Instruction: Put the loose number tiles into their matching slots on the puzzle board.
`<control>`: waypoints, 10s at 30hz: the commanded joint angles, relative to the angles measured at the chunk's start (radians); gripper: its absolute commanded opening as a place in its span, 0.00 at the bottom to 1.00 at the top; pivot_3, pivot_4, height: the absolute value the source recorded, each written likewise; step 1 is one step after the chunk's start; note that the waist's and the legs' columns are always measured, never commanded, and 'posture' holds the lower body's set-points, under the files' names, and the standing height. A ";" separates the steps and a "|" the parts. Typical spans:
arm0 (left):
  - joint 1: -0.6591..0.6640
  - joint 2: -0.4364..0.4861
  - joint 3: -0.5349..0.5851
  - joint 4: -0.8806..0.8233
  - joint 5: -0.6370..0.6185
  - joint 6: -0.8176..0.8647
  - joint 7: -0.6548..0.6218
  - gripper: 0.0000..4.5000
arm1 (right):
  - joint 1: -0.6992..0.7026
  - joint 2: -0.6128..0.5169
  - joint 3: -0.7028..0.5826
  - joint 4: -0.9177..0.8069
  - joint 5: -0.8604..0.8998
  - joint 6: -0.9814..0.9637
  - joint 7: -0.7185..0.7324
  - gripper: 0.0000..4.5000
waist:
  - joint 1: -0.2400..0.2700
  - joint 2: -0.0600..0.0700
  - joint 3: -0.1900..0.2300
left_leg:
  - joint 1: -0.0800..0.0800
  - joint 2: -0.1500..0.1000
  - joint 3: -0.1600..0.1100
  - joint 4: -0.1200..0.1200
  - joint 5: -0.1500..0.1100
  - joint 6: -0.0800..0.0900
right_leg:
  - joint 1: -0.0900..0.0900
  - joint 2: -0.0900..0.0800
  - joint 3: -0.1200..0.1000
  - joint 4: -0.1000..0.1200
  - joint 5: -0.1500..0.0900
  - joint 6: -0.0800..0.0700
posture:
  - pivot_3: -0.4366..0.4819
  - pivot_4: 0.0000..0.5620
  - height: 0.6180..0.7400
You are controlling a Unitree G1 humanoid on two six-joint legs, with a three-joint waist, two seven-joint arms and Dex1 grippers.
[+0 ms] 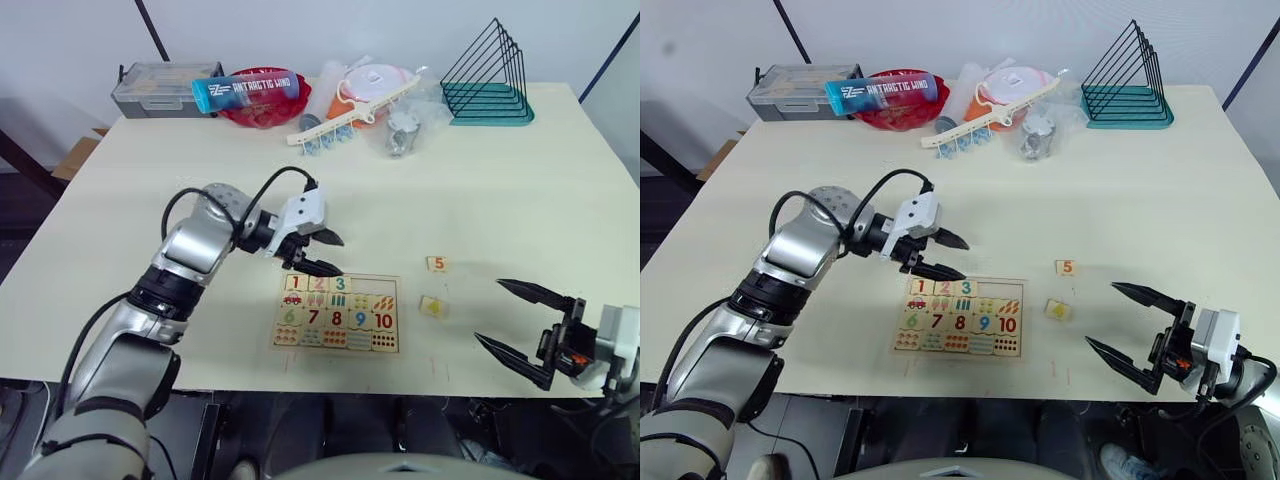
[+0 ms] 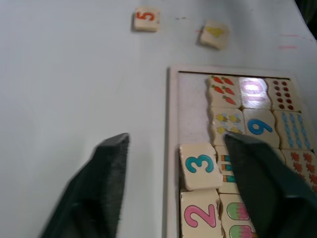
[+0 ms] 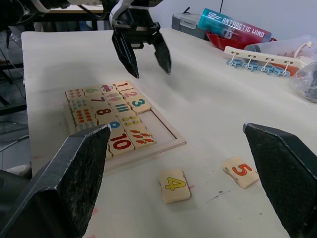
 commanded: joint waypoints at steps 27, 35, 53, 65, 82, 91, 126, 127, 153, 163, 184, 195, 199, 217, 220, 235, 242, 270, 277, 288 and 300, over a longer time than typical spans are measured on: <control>0.149 0.030 0.026 0.019 0.013 -0.135 -0.020 0.00 | 0.012 -0.014 -0.023 -0.020 0.018 -0.016 -0.002 1.00 | 0.001 0.000 0.000 | 0.000 0.000 0.000 0.000 0.000 0.000 | 0.000 0.000 0.000 0.000 0.000 0.000 | 0.48 0.27 1.00; 0.137 0.001 0.018 0.060 0.041 -0.162 0.001 0.00 | 0.014 -0.013 -0.021 -0.021 0.018 -0.015 -0.003 1.00 | 0.001 0.000 0.000 | 0.001 0.000 0.000 0.000 0.000 0.000 | 0.000 0.000 0.000 0.000 0.000 0.000 | 0.48 0.27 1.00; 0.119 0.003 0.058 0.058 -0.001 -0.137 -0.011 0.00 | 0.017 -0.006 -0.013 -0.022 0.014 -0.019 -0.005 1.00 | 0.001 0.000 0.000 | 0.001 0.000 0.000 0.000 0.000 0.000 | 0.000 0.000 0.000 0.001 0.000 0.000 | 0.48 0.27 1.00; 0.205 0.029 0.236 -0.099 -0.181 0.042 0.066 0.00 | -0.008 -0.005 -0.021 0.006 0.025 0.023 -0.044 1.00 | 0.000 0.000 0.000 | 0.001 0.001 0.000 0.000 0.000 0.000 | 0.000 0.000 0.001 0.001 0.000 0.000 | 0.48 0.27 1.00; 0.442 -0.020 0.515 -0.241 -0.300 0.094 0.379 0.27 | -0.003 -0.003 -0.126 0.058 0.020 0.123 -0.224 1.00 | 0.001 0.000 0.000 | 0.001 0.002 0.000 -0.001 0.000 0.000 | 0.000 -0.001 0.001 0.000 0.000 0.000 | 0.48 0.27 1.00; 0.638 -0.063 0.648 -0.289 -0.325 0.043 0.512 0.98 | 0.062 -0.020 -0.177 0.161 0.000 0.074 -0.155 1.00 | 0.001 0.000 -0.001 | 0.008 0.003 0.003 -0.003 0.000 0.000 | 0.005 -0.002 0.004 -0.001 0.000 0.000 | 0.48 0.27 1.00; 0.956 -0.016 0.773 -0.326 -0.367 -0.070 0.445 0.98 | 0.097 0.017 -0.150 0.231 -0.016 -0.018 -0.058 1.00 | 0.003 0.001 -0.001 | 0.008 0.005 0.004 -0.006 -0.001 0.000 | 0.005 -0.006 0.006 -0.003 -0.003 -0.006 | 0.48 0.27 1.00; 0.956 -0.017 0.771 -0.326 -0.367 -0.072 0.445 0.98 | 0.098 0.018 -0.150 0.232 -0.016 -0.019 -0.057 1.00 | 0.003 0.001 -0.001 | 0.008 0.005 0.004 -0.006 -0.001 0.000 | 0.005 -0.006 0.006 -0.003 -0.003 -0.006 | 0.48 0.27 1.00; 0.801 0.070 0.693 -0.169 -0.302 -0.174 0.355 0.98 | 0.052 0.003 -0.142 0.231 0.022 0.005 -0.008 1.00 | 0.002 0.001 -0.001 | 0.008 0.005 0.004 -0.006 -0.001 0.000 | 0.005 -0.006 0.003 -0.004 -0.002 -0.006 | 0.48 0.27 1.00; 0.660 0.185 0.581 -0.152 -0.370 -0.192 0.040 0.98 | -0.009 -0.105 -0.075 0.201 0.027 0.071 0.087 1.00 | 0.002 0.001 0.000 | 0.007 0.005 0.004 -0.006 -0.001 0.000 | 0.003 -0.007 0.003 -0.005 -0.002 -0.006 | 0.48 0.27 1.00; 0.528 0.335 0.349 0.012 -0.454 -0.448 -0.198 0.98 | -0.225 -0.081 0.190 0.188 -0.228 0.104 -0.084 1.00 | 0.001 0.002 0.001 | 0.006 0.004 0.003 -0.006 -0.001 0.000 | 0.003 -0.003 0.002 -0.004 0.000 -0.002 | 0.48 0.27 1.00; 0.537 0.358 0.310 0.006 -0.478 -0.515 -0.198 0.98 | -0.267 -0.089 0.316 0.089 -0.323 0.258 -0.200 1.00 | -0.001 0.002 0.001 | 0.007 0.004 0.003 -0.006 -0.001 0.000 | 0.003 -0.002 0.002 -0.003 0.000 -0.001 | 0.48 0.27 1.00; 0.543 0.356 0.313 -0.002 -0.481 -0.522 -0.198 0.98 | -0.302 -0.096 0.358 0.051 -0.328 0.353 -0.223 1.00 | -0.001 0.001 0.001 | 0.007 0.004 0.003 -0.006 -0.001 0.000 | 0.003 -0.001 0.002 -0.003 0.000 -0.001 | 0.48 0.27 1.00; 0.525 0.324 0.320 0.022 -0.461 -0.526 -0.198 1.00 | -0.309 -0.177 0.396 0.039 -0.392 0.396 -0.232 0.19 | -0.001 0.001 0.001 | 0.006 0.004 0.003 -0.005 -0.001 0.000 | 0.003 -0.001 0.002 -0.003 0.000 -0.001 | 0.48 0.27 1.00; 0.526 0.321 0.321 0.024 -0.459 -0.525 -0.198 1.00 | -0.310 -0.198 0.387 0.016 -0.391 0.421 -0.229 0.19 | 0.000 0.001 0.001 | 0.006 0.004 0.003 -0.005 -0.001 0.000 | 0.003 -0.001 0.002 -0.003 0.000 -0.001 | 0.48 0.27 1.00; 0.529 0.271 0.357 0.008 -0.439 -0.500 -0.194 1.00 | -0.516 -0.306 0.395 -0.206 -0.189 0.854 -0.213 0.19 | -0.001 0.001 0.002 | 0.005 0.005 0.002 -0.005 -0.001 0.000 | 0.002 -0.001 0.001 -0.003 0.000 -0.001 | 0.48 0.27 1.00; 0.563 0.254 0.388 -0.037 -0.437 -0.475 -0.167 1.00 | -0.766 -0.308 0.542 -0.197 -0.204 1.020 -0.223 0.19 | -0.010 0.000 0.002 | 0.003 0.005 0.002 -0.005 -0.001 0.000 | 0.000 -0.001 0.001 -0.003 0.000 -0.001 | 0.48 0.27 1.00; 0.648 0.219 0.464 -0.109 -0.401 -0.458 -0.133 1.00 | -1.329 0.011 1.023 0.099 -0.301 1.390 -0.299 0.19 | -0.029 0.000 0.001 | -0.008 0.002 0.002 -0.004 0.000 -0.001 | -0.013 -0.002 0.000 -0.001 0.000 -0.001 | 0.48 0.27 1.00; 0.654 0.220 0.474 -0.107 -0.397 -0.456 -0.132 1.00 | -1.336 0.041 1.033 0.110 -0.300 1.400 -0.307 0.19 | -0.029 0.000 0.001 | -0.008 0.002 0.002 -0.004 0.000 -0.001 | -0.013 -0.002 0.000 -0.001 0.000 -0.001 | 0.48 0.27 1.00; 0.659 0.222 0.478 -0.110 -0.396 -0.450 -0.132 1.00 | -1.350 0.068 1.038 0.128 -0.301 1.391 -0.316 0.19 | -0.030 0.000 0.001 | -0.008 0.001 0.002 -0.004 0.000 -0.001 | -0.013 -0.002 0.000 0.000 0.000 -0.001 | 0.48 0.27 1.00; 0.663 0.221 0.480 -0.115 -0.396 -0.445 -0.132 1.00 | -1.348 0.068 1.053 0.127 -0.297 1.378 -0.308 0.19 | -0.031 0.000 0.001 | -0.008 0.001 0.002 -0.004 0.000 -0.001 | -0.013 -0.002 0.000 0.000 0.000 -0.001 | 0.48 0.27 1.00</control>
